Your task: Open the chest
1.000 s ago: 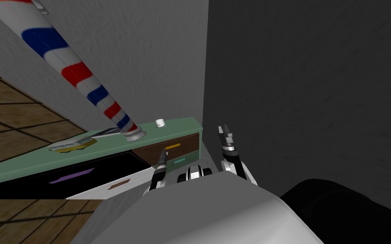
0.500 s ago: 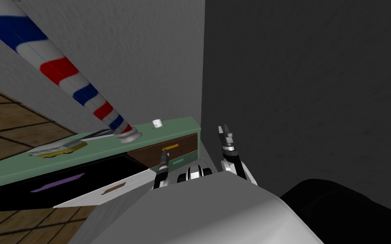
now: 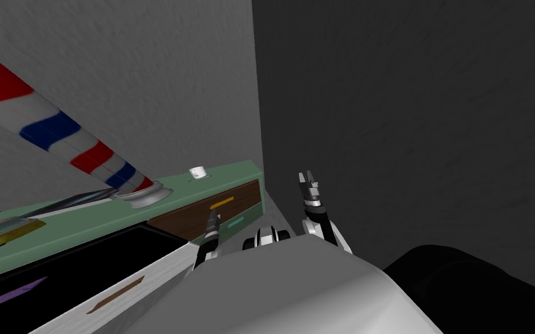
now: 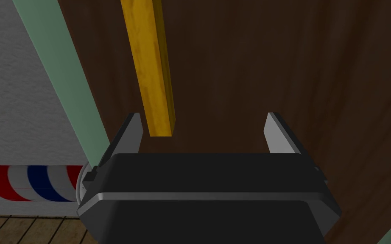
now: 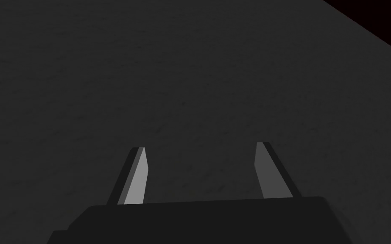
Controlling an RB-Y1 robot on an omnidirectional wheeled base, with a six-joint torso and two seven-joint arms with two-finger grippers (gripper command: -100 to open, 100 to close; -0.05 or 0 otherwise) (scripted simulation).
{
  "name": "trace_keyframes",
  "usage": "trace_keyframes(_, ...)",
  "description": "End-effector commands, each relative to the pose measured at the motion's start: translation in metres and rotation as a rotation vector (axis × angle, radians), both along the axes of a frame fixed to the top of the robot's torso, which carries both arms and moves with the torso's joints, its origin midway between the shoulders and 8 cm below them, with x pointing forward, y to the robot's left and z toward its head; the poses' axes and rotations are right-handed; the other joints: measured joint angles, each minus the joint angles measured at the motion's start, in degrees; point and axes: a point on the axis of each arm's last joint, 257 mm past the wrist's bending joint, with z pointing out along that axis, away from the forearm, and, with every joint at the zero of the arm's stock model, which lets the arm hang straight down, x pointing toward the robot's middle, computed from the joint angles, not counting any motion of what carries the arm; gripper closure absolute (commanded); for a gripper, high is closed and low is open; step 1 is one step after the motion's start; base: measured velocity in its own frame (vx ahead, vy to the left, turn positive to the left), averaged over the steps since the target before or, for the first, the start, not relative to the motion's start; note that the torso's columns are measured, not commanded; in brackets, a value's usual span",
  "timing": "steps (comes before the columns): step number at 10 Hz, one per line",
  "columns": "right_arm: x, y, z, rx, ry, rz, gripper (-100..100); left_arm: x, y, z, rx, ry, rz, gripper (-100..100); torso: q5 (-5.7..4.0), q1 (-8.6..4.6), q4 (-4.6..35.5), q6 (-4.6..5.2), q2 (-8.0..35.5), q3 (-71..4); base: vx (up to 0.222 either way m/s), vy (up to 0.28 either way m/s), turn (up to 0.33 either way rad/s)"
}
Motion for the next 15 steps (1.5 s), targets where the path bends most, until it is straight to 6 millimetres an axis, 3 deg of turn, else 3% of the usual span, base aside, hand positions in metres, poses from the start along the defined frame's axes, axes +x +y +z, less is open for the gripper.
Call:
trace_keyframes(1, 0.0, 0.0, 0.0, 0.0, 0.0, 0.0, 0, -0.001, 0.051, 0.008, 0.013, -0.018, 0.071, -100, 0.04, 0.11, -0.06, -0.01, -0.2, -0.13, -0.07, -0.035, -0.404)
trace_keyframes(3, 0.0, 0.0, 0.0, 0.0, 0.0, 0.0, 0, -0.008, 0.054, -0.009, 0.005, 0.019, 0.081, -100, 0.0, 0.01, 0.02, -0.02, 0.13, 0.06, -0.071, -0.017, -0.159)
trace_keyframes(4, 0.0, 0.0, 0.0, 0.0, 0.0, 0.0, 0, -0.011, 0.095, 0.005, 0.017, -0.007, 0.144, -100, 0.02, 0.03, 0.01, -0.02, 0.06, 0.04, -0.101, -0.051, -0.366)
trace_keyframes(5, 0.0, 0.0, 0.0, 0.0, 0.0, 0.0, 0, -0.015, 0.097, -0.001, 0.013, 0.007, 0.15, -100, -0.02, -0.12, 0.05, 0.08, 0.21, 0.11, -0.1, -0.06, -0.309)
trace_keyframes(6, 0.0, 0.0, 0.0, 0.0, 0.0, 0.0, 0, -0.018, 0.135, 0.012, 0.023, -0.019, 0.209, -100, -0.03, -0.1, 0.05, 0.01, 0.18, 0.11, -0.129, -0.065, -0.375)
trace_keyframes(7, 0.0, 0.0, 0.0, 0.0, 0.0, 0.0, 0, -0.029, 0.142, -0.004, 0.012, 0.017, 0.231, -100, -0.02, -0.07, 0.05, 0.05, 0.22, 0.12, -0.107, -0.05, -0.41)
trace_keyframes(8, 0.0, 0.0, 0.0, 0.0, 0.0, 0.0, 0, -0.032, 0.177, 0.017, 0.025, -0.024, 0.287, -100, 0.02, 0.03, 0.02, 0.0, 0.12, 0.07, -0.117, -0.081, -0.458)
trace_keyframes(9, 0.0, 0.0, 0.0, 0.0, 0.0, 0.0, 0, -0.036, 0.183, 0.016, 0.021, -0.022, 0.301, -100, -0.01, -0.05, 0.03, 0.03, 0.12, 0.05, -0.09, -0.066, -0.254)
trace_keyframes(10, 0.0, 0.0, 0.0, 0.0, 0.0, 0.0, 0, -0.043, 0.184, 0.002, 0.012, 0.008, 0.311, -100, 0.02, 0.02, -0.01, -0.01, 0.01, 0.01, -0.033, -0.024, -0.021)
trace_keyframes(11, 0.0, 0.0, 0.0, 0.0, 0.0, 0.0, 0, -0.048, 0.223, 0.03, 0.022, -0.048, 0.378, -100, 0.05, 0.15, -0.05, -0.04, -0.11, -0.07, -0.078, -0.057, -0.327)
trace_keyframes(12, 0.0, 0.0, 0.0, 0.0, 0.0, 0.0, 0, -0.059, 0.225, 0.011, 0.01, -0.007, 0.394, -100, 0.01, -0.02, 0.01, 0.09, 0.07, 0.01, -0.082, -0.061, -0.377)
trace_keyframes(13, 0.0, 0.0, 0.0, 0.0, 0.0, 0.0, 0, -0.064, 0.259, 0.038, 0.018, -0.062, 0.455, -100, -0.02, -0.07, 0.03, 0.03, 0.14, 0.08, -0.11, -0.085, -0.432)
trace_keyframes(14, 0.0, 0.0, 0.0, 0.0, 0.0, 0.0, 0, -0.075, 0.264, 0.025, 0.006, -0.034, 0.478, -100, -0.04, -0.14, 0.06, 0.04, 0.24, 0.13, -0.095, -0.08, -0.282)
trace_keyframes(15, 0.0, 0.0, 0.0, 0.0, 0.0, 0.0, 0, -0.082, 0.294, 0.049, 0.009, -0.088, 0.538, -100, 0.0, -0.05, 0.03, -0.03, 0.17, 0.1, -0.103, -0.111, -0.454)
